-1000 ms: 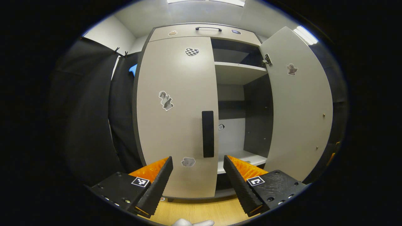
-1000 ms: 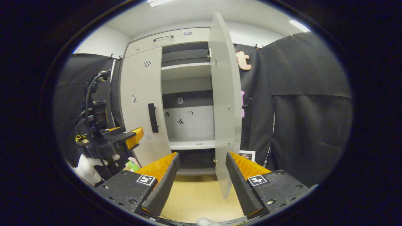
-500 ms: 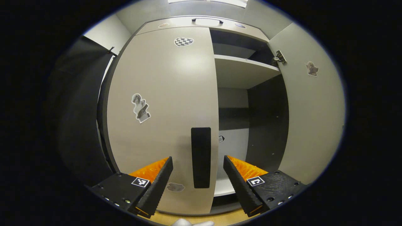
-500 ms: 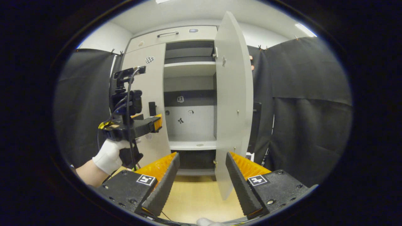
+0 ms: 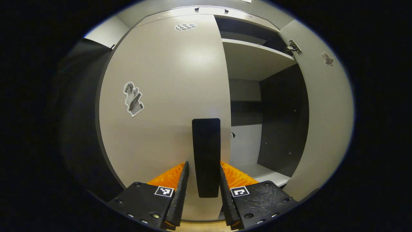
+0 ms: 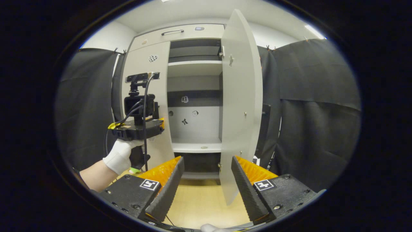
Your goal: Open the right door of the double-door shoe cabinet with the right hand, and open the left door with the left hand.
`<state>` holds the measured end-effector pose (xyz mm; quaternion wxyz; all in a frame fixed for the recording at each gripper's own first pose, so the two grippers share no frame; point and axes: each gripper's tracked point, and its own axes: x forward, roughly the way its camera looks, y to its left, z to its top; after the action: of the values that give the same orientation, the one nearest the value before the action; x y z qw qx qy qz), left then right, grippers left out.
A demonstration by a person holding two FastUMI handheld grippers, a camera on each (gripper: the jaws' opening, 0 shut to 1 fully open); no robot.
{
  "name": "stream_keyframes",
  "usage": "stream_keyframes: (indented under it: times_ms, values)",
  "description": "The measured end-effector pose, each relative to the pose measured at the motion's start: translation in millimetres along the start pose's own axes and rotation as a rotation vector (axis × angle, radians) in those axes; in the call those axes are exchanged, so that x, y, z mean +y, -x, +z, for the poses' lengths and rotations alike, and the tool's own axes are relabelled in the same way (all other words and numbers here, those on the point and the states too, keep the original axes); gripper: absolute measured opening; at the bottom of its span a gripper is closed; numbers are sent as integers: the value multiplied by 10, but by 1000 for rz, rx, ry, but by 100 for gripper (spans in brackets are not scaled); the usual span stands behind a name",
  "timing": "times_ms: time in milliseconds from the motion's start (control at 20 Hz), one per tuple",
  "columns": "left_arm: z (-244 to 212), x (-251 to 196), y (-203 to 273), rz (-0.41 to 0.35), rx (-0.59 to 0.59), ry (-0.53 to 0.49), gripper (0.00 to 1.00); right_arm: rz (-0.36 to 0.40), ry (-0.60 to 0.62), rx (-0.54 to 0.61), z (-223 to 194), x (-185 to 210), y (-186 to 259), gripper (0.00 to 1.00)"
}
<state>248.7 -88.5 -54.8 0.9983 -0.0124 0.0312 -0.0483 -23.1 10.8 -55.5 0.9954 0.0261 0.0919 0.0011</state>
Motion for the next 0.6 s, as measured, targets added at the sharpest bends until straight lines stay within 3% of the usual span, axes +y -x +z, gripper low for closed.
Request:
stream_keyframes:
  times_ms: [50,100,350,600]
  values:
    - [8,-17,11,-3,-3,1,43,9,-3,3,-1,18,-3,92]
    - [-5,-11,-7,4,0,3,29,16,-2,5,-4,34,1,92]
    - [-3,-2,47,14,9,27,8,44,7,-9,24,89,87,92]
    - [15,-2,193,-12,6,17,6,42,9,-37,67,75,209,92]
